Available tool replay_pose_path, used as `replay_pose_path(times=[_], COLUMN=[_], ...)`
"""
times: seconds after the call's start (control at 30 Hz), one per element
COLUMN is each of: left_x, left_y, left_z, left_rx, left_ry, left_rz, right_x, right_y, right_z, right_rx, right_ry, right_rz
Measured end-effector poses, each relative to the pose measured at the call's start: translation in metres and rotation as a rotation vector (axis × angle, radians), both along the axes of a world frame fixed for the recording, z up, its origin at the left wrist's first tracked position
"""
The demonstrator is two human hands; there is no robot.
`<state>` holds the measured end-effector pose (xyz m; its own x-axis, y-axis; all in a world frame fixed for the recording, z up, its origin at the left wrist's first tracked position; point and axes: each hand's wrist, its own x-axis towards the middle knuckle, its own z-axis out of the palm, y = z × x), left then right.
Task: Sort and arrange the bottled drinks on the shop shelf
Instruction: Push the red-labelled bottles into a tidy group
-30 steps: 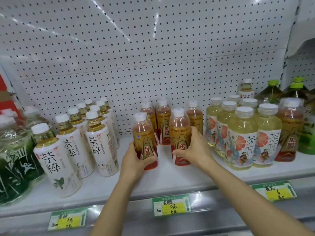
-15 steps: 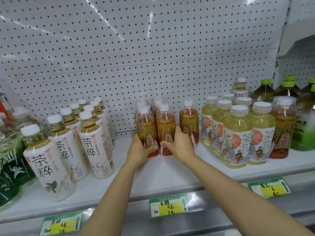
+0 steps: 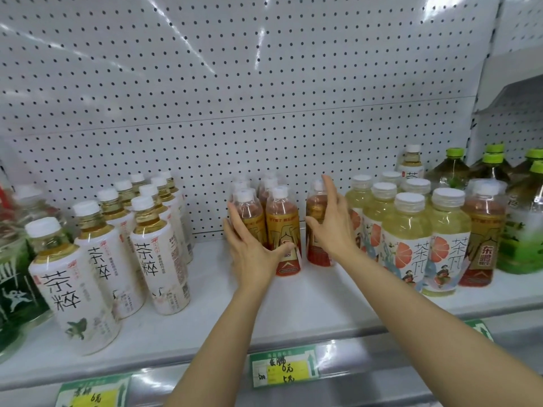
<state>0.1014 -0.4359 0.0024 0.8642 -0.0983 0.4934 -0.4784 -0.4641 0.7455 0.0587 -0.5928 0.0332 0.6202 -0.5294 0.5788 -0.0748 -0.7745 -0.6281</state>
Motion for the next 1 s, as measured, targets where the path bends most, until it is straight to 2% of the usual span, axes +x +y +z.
replay_pose_path(times=[0.2, 0.3, 0.4, 0.47, 0.67, 0.8, 0.9, 1.0], left_x=[-0.002, -0.012, -0.038, -0.055, -0.065, -0.052, -0.038, -0.030], left_y=[0.009, 0.025, 0.035, 0.030, 0.041, 0.054, 0.055, 0.051], left_z=[0.002, -0.001, -0.005, -0.007, -0.011, -0.010, -0.006, -0.005], left_rx=[0.042, 0.037, 0.013, 0.051, 0.047, 0.004, 0.021, 0.041], left_ry=[-0.014, -0.091, -0.198, -0.167, -0.076, -0.033, -0.013, -0.007], left_rz=[-0.054, -0.089, -0.182, -0.228, -0.035, -0.013, -0.015, -0.005], right_x=[-0.023, -0.055, -0.076, -0.077, -0.055, -0.055, -0.069, -0.092], right_y=[0.009, 0.023, 0.046, 0.066, 0.115, 0.109, 0.087, 0.045], right_z=[0.003, 0.008, 0.013, 0.012, 0.000, -0.003, -0.011, -0.015], right_rx=[-0.017, -0.073, -0.081, -0.092, -0.182, -0.254, -0.471, -0.660], right_ry=[-0.058, -0.050, -0.049, -0.051, 0.001, 0.037, 0.015, -0.167], right_rz=[-0.036, -0.081, 0.035, 0.103, 0.150, 0.311, 0.161, -0.058])
